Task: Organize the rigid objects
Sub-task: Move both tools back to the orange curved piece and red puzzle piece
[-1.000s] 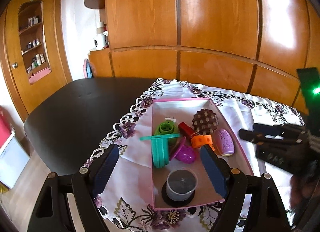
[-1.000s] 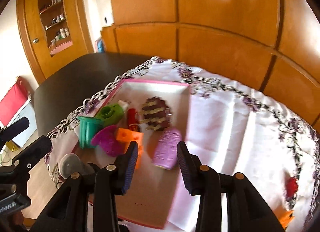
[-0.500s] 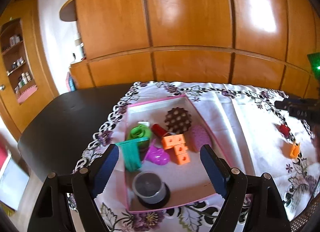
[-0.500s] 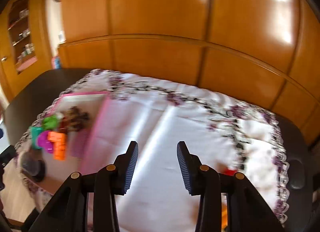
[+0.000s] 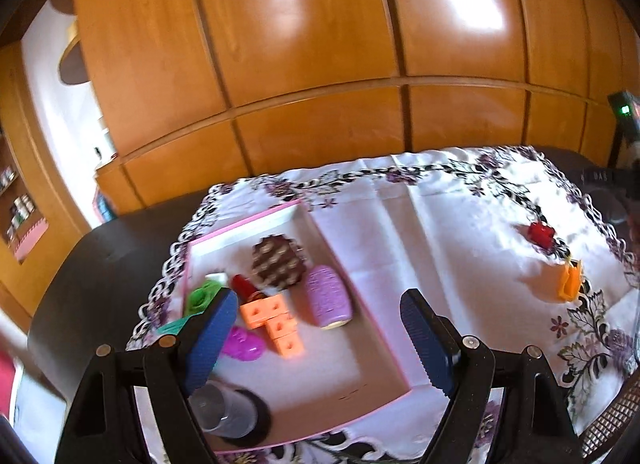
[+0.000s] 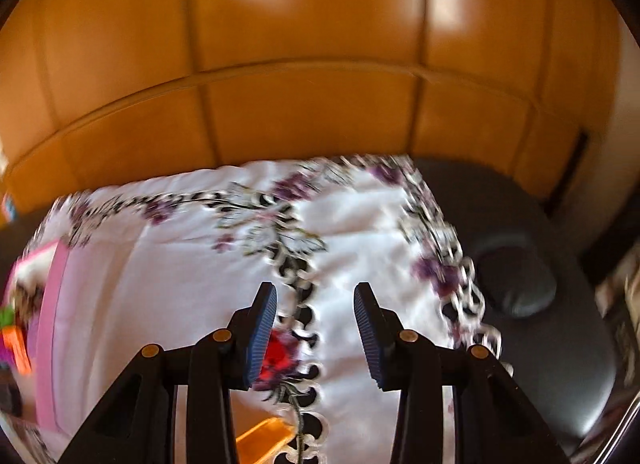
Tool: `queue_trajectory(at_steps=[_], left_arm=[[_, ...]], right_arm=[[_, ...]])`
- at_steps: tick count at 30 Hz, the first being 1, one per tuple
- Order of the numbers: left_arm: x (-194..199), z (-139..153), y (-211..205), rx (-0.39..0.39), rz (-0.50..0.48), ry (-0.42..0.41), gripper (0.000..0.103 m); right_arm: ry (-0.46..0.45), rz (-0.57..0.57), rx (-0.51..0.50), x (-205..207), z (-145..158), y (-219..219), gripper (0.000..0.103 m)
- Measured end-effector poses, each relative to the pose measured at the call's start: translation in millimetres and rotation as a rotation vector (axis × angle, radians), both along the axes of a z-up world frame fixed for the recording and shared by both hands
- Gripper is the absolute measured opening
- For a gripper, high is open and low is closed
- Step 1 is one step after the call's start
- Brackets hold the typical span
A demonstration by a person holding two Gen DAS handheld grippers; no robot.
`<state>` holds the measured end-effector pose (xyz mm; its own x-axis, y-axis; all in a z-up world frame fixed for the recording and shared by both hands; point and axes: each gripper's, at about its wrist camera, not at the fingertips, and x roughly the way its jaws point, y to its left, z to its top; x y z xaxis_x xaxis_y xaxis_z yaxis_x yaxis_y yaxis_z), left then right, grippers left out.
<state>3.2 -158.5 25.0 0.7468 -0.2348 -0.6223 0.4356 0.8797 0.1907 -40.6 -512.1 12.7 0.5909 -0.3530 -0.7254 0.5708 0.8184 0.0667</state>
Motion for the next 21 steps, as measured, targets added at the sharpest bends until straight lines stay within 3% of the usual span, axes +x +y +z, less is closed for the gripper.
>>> queue_trajectory(at_steps=[9,21], left_arm=[[-6.6,-11.3,-55.7,0.05,-0.118,0.022,0.084],[-10.4,-25.6,-107.6,0.081,-0.211,0.072,0.084]], right_arm=[[-0.077,-0.085,0.109,-15.3,1.5,-24.0,0.04],[-0.124,-0.11,0.16,-23.7,4.9,-30.6,0.04]])
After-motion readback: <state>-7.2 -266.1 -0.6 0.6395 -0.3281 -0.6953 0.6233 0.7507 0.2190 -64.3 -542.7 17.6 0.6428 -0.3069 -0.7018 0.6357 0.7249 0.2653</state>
